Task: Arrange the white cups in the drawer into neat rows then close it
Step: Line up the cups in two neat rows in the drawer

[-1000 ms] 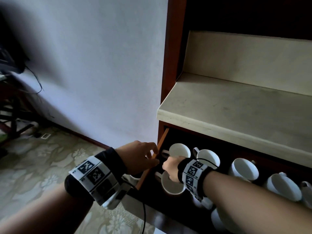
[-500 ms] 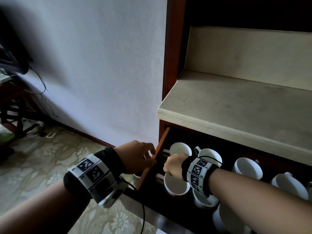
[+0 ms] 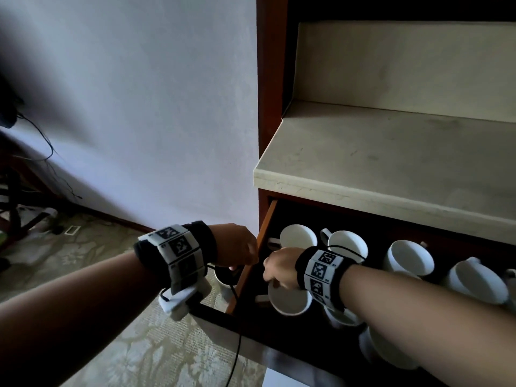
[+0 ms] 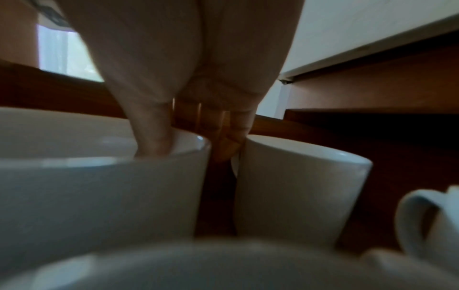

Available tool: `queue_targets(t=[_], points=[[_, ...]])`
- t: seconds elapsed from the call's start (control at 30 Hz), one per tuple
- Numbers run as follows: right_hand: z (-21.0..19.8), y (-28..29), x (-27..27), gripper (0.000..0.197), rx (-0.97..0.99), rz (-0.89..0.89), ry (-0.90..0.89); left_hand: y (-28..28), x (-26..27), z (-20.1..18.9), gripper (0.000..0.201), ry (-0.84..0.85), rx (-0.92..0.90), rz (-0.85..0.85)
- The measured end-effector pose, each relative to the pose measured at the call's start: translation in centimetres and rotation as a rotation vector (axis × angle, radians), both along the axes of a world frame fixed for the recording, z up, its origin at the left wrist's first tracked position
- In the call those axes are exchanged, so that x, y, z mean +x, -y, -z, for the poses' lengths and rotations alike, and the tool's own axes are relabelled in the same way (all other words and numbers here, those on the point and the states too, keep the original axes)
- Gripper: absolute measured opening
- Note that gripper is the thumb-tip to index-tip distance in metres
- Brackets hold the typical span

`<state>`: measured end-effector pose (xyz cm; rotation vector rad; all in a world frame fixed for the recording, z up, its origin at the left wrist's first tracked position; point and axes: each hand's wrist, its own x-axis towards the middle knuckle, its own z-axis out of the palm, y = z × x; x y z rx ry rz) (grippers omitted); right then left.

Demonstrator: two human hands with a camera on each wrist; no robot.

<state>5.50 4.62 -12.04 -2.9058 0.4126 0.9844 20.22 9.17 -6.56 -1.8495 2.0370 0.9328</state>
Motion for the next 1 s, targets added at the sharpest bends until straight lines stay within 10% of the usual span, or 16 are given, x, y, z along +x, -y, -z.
queue_targets(t=[0.43,0.83,1.0], points=[[0.5,-0.6,-2.1,0.027,-0.116,0.458,-0.2,1.9,0.5,1.4,0.029,-0.027,-0.023,0.172],[-2.3,-0.5,-0.2,0.031,-0.328,0.321,-0.052,2.6,-2.6,3.8,0.046,0.132,-0.108,0.352],[-2.4,-0.4,-1.3,0.026,-0.132,0.643,0.223,2.2,-2.3,3.5,0.034,0.136,-0.165,0.356]])
